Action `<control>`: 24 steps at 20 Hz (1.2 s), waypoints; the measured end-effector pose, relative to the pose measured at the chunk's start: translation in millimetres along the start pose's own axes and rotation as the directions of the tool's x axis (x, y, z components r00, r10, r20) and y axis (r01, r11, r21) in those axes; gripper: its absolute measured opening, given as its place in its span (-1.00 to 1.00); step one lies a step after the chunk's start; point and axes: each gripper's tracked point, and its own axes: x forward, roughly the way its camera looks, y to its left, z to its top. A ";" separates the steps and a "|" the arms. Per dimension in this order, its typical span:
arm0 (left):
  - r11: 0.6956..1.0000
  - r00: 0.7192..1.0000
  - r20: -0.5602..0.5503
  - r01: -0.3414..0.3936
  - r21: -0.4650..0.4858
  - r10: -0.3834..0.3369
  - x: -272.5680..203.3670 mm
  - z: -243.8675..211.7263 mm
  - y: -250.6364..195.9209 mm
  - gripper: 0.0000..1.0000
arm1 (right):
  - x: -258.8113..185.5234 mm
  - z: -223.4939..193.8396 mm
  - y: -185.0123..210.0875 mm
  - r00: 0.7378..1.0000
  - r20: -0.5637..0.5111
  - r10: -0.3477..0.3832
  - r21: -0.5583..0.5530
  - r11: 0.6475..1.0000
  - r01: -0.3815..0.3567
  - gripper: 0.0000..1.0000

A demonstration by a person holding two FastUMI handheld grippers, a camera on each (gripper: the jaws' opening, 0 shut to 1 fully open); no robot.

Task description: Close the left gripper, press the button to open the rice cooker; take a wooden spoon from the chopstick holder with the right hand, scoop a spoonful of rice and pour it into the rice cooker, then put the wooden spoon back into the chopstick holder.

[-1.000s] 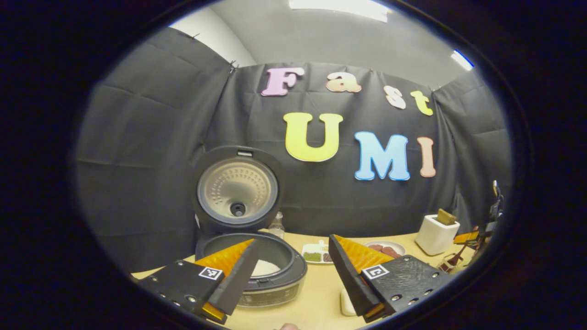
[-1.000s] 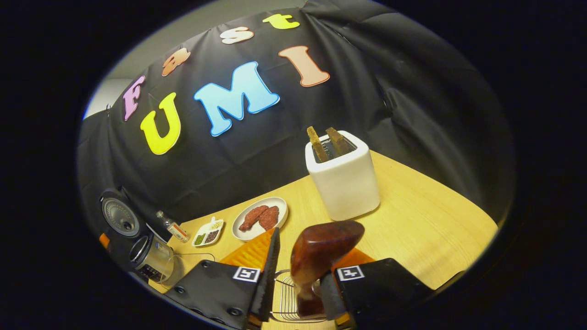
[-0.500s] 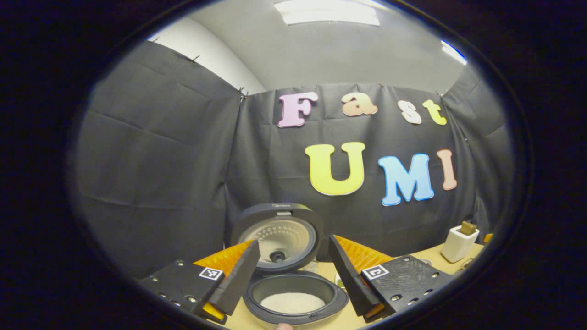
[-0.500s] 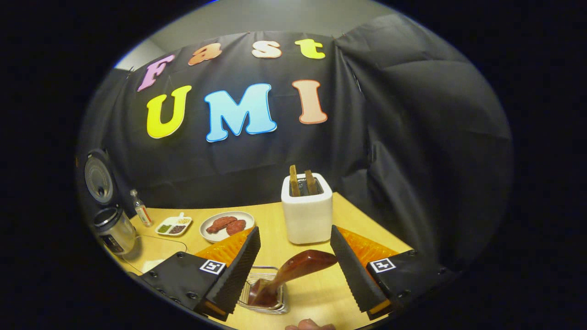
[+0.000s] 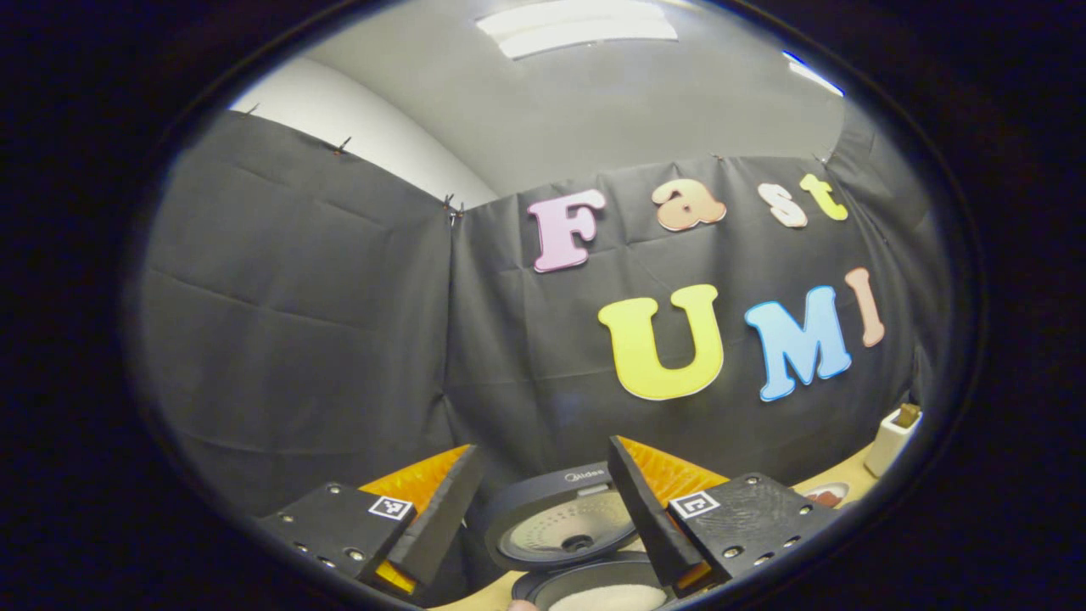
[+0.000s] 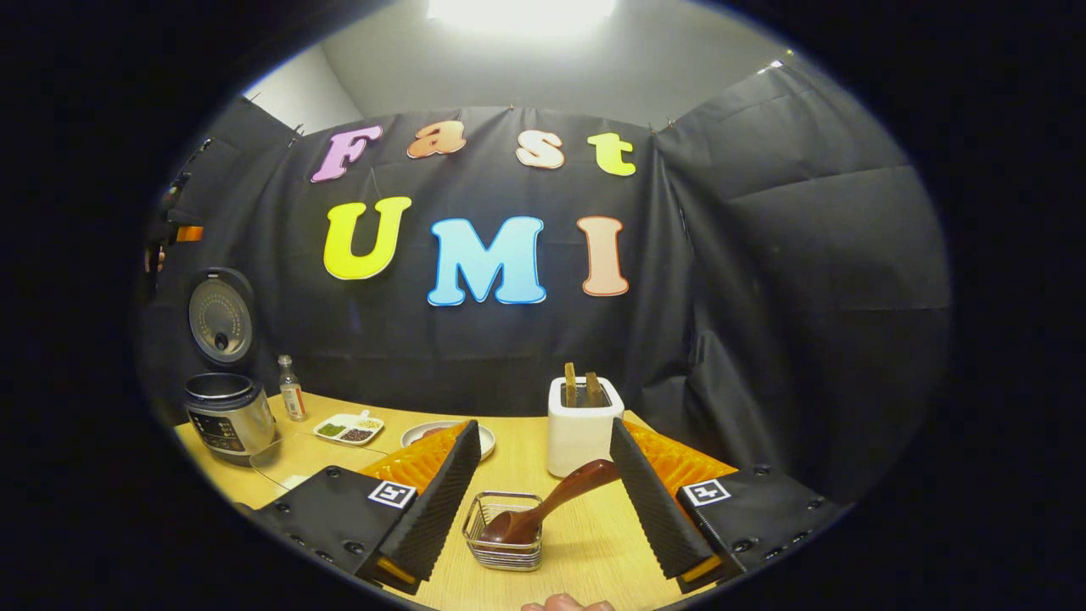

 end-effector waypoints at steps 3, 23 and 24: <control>0.999 0.999 -0.027 -0.034 0.004 0.034 30.6 6.1 1.6 0.84 | -14.6 8.6 4.3 0.999 0.034 0.005 -0.011 1.000 -0.005 0.96; 0.993 0.935 -0.346 0.041 -0.111 -0.078 112.9 -101.9 -42.4 0.94 | 9.5 38.5 50.6 0.992 0.035 0.125 0.104 0.986 -0.128 0.95; 0.990 0.925 -0.367 0.053 -0.134 -0.099 103.8 -103.2 -44.7 0.93 | 13.0 46.4 52.3 0.991 0.049 0.127 0.099 0.986 -0.132 0.95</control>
